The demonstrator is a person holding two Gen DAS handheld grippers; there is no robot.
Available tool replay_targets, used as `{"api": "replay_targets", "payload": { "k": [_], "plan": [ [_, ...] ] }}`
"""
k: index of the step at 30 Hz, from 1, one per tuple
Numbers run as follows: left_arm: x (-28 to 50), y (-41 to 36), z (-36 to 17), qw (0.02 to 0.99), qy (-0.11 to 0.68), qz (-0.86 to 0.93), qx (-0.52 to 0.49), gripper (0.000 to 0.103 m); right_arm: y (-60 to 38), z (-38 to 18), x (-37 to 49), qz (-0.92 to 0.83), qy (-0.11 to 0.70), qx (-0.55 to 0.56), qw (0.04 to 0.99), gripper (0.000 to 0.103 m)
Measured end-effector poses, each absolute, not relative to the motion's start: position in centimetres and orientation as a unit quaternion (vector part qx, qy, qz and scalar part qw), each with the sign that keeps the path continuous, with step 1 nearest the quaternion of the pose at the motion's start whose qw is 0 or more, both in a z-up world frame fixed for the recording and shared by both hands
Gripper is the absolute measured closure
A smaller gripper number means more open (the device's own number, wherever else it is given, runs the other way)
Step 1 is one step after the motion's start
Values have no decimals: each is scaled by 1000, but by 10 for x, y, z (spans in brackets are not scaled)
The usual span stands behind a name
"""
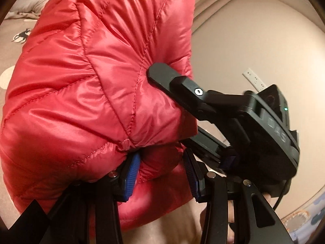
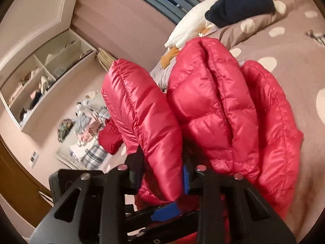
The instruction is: Fold large clothes
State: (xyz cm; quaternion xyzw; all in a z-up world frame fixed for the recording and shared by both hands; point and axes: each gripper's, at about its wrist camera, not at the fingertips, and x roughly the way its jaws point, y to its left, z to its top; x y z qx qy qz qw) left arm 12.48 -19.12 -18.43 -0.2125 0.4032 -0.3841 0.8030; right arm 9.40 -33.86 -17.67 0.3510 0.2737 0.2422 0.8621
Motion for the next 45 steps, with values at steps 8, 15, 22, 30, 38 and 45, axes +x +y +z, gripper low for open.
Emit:
{"api": "replay_targets", "payload": {
  "k": [8,15,22,30,38,45],
  "plan": [
    [91,-174,-162,835,395,-345,-165,56,-345,-181,94,225,273,354,866,80],
    [76,-117,-127,898,306,-256,-185,41,-353,-178,85,162,269,343,885,81],
    [149,-102,-136,927,301,-136,-175,41,-366,-171,69,89,266,330,901,81],
    [154,-132,-166,924,296,-185,-155,36,-379,-173,59,-15,276,301,913,78],
    [181,-134,-172,896,320,-234,-199,34,-386,-184,58,-96,286,268,915,60],
    [179,-138,-164,901,317,-230,-187,34,-389,-160,39,-165,278,244,914,37]
  ]
}}
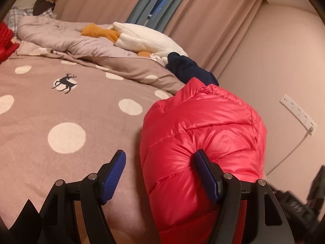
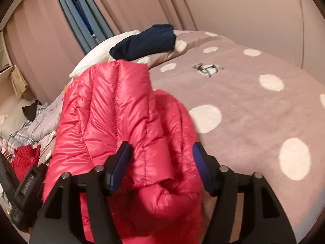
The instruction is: Fold large clothes
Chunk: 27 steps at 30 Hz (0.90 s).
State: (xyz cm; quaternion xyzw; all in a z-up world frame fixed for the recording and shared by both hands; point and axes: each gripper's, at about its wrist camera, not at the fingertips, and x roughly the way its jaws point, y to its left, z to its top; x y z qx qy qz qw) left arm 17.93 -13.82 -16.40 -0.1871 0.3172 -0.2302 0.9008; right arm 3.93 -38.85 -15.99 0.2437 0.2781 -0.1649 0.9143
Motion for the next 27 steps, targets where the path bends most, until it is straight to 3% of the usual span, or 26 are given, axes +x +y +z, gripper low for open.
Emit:
{"api": "replay_targets", "payload": {
  "k": [5,7,10,14,21,24,27],
  "plan": [
    [184,-134,-167,890,330,-236,-209,34,-374,-113,25,-175,217,194,941,32],
    [182,-135,-166,892,328,-235,-205,34,-365,-95,30,-159,185,176,954,25],
    [181,-137,-164,896,324,-231,-196,34,-356,-82,58,-106,166,152,969,26],
    [184,-136,-167,892,331,-230,-207,32,-367,-105,120,-144,249,141,947,37],
    [191,-142,-178,879,355,-227,-223,21,-407,-160,140,-169,286,171,928,19],
    [190,-147,-181,874,357,-240,-226,20,-430,-184,138,-163,299,244,908,12],
    [190,-150,-185,874,356,-240,-226,12,-432,-199,136,-148,310,267,901,12]
  ]
}}
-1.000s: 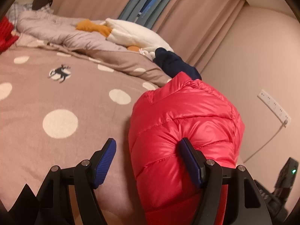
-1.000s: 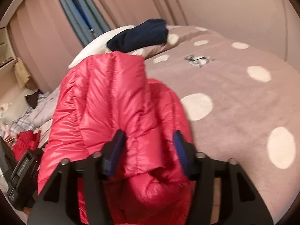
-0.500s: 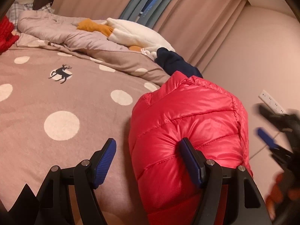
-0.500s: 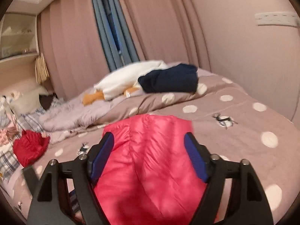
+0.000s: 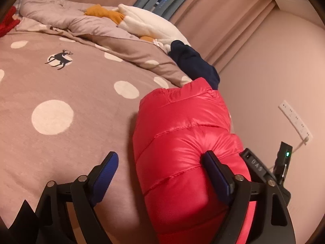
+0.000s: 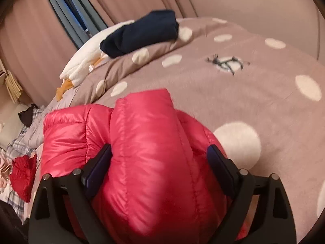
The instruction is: Fold large clothes
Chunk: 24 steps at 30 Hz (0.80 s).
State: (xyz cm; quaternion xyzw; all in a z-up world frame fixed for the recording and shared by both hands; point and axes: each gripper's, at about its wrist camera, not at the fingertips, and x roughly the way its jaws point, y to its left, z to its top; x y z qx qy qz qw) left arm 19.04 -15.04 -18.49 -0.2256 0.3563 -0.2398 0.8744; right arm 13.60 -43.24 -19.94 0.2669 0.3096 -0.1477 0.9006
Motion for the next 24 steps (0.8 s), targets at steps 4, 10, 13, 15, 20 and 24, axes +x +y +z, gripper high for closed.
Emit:
{"api": "replay_targets", "payload": {
  "k": [4,10,13,15,20,24],
  "plan": [
    [191,-156,-191,883,350,-225,-219,8,-418,-202,140,-175,316,215,907,12],
    [191,-162,-199,890,346,-219,-203,5,-426,-212,142,-175,319,225,904,12],
    [188,-166,-200,899,337,-209,-188,5,-424,-214,144,-182,320,216,904,12],
    [189,-167,-201,899,335,-208,-188,5,-425,-215,145,-182,321,216,904,12],
    [188,-169,-201,907,322,-205,-176,5,-425,-218,145,-181,321,220,903,12],
    [186,-169,-202,911,315,-203,-173,5,-426,-219,145,-181,323,225,901,11]
  ]
}}
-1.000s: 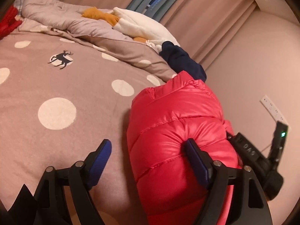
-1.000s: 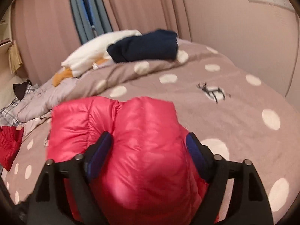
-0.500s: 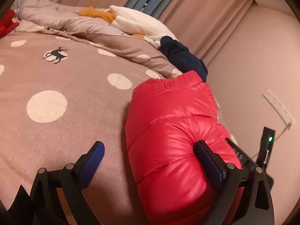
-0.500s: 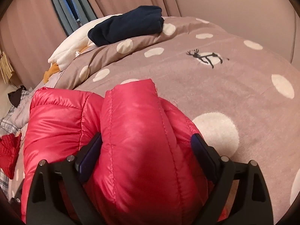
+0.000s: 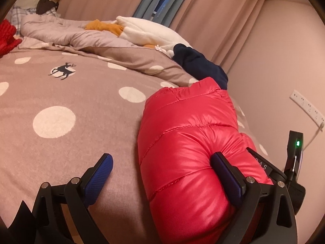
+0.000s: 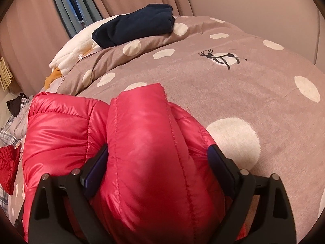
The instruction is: Fold large clothes
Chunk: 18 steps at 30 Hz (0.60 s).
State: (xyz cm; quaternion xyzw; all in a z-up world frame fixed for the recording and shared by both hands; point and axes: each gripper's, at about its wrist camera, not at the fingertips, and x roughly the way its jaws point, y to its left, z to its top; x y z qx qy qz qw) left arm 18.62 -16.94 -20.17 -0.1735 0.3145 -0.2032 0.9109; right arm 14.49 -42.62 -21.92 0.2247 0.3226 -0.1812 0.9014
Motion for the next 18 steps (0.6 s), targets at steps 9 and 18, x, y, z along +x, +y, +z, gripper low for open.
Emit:
{"api": "replay_targets", "payload": {
  "k": [9,18],
  "plan": [
    [182,-172,-200,920,299,-194,-165,5,-426,-218,144,-181,320,228,902,10],
    [179,-173,-199,926,290,-182,-158,3,-426,-216,142,-186,315,224,903,9]
  ]
}}
